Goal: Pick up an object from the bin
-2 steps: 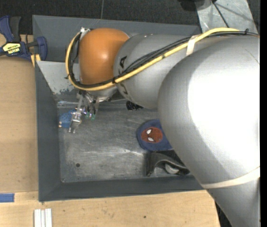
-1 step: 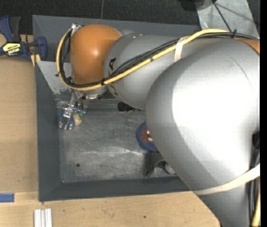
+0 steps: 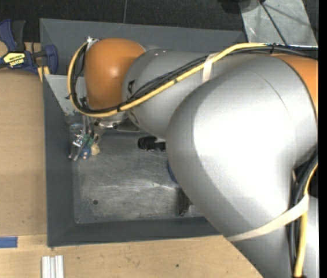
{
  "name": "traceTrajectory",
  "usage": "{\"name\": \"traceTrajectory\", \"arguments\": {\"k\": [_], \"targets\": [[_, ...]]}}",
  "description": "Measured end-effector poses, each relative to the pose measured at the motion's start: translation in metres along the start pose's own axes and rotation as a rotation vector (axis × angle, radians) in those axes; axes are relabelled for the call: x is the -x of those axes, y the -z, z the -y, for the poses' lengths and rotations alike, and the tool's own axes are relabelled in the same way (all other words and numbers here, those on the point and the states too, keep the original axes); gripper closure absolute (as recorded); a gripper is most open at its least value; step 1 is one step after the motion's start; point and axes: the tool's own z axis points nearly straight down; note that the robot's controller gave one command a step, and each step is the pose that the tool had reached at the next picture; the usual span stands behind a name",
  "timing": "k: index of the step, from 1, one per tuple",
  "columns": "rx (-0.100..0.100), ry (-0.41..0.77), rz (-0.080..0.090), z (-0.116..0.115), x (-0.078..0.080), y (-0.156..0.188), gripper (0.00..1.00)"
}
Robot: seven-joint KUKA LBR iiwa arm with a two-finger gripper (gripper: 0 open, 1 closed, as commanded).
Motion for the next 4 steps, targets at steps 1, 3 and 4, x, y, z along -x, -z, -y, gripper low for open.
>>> {"name": "traceTrajectory", "arguments": {"k": [1, 3, 4], "targets": [[0.001, -0.145, 0.015, 0.001, -0.009, 0.0, 0.0], [0.004, -0.146, 0.015, -0.002, -0.006, 0.012, 1.0], [0.005, -0.146, 0.016, -0.002, -0.005, 0.05, 1.0]]}}
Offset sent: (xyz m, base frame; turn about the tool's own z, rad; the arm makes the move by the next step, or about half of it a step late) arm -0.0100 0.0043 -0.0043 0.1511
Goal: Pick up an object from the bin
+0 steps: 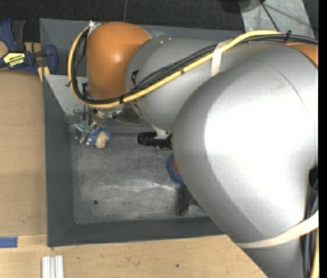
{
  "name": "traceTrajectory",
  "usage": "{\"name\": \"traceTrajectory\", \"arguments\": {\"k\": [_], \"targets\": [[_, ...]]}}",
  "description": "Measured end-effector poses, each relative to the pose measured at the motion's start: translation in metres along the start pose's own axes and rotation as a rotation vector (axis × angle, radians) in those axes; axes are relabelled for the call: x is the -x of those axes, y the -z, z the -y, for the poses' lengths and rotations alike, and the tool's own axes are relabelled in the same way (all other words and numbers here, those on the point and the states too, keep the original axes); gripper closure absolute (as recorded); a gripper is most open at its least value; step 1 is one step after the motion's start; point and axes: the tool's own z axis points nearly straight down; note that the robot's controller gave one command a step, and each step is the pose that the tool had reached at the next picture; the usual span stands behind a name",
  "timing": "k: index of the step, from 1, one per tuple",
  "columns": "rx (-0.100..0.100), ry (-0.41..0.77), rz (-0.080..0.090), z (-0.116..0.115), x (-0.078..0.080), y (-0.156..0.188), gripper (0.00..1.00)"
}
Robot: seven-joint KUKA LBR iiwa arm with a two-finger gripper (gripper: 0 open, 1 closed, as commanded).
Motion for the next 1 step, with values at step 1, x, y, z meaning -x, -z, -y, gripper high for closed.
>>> {"name": "traceTrajectory", "arguments": {"k": [1], "targets": [[0.0, 0.0, 0.0, -0.0008, 0.0018, 0.0367, 1.0]]}}
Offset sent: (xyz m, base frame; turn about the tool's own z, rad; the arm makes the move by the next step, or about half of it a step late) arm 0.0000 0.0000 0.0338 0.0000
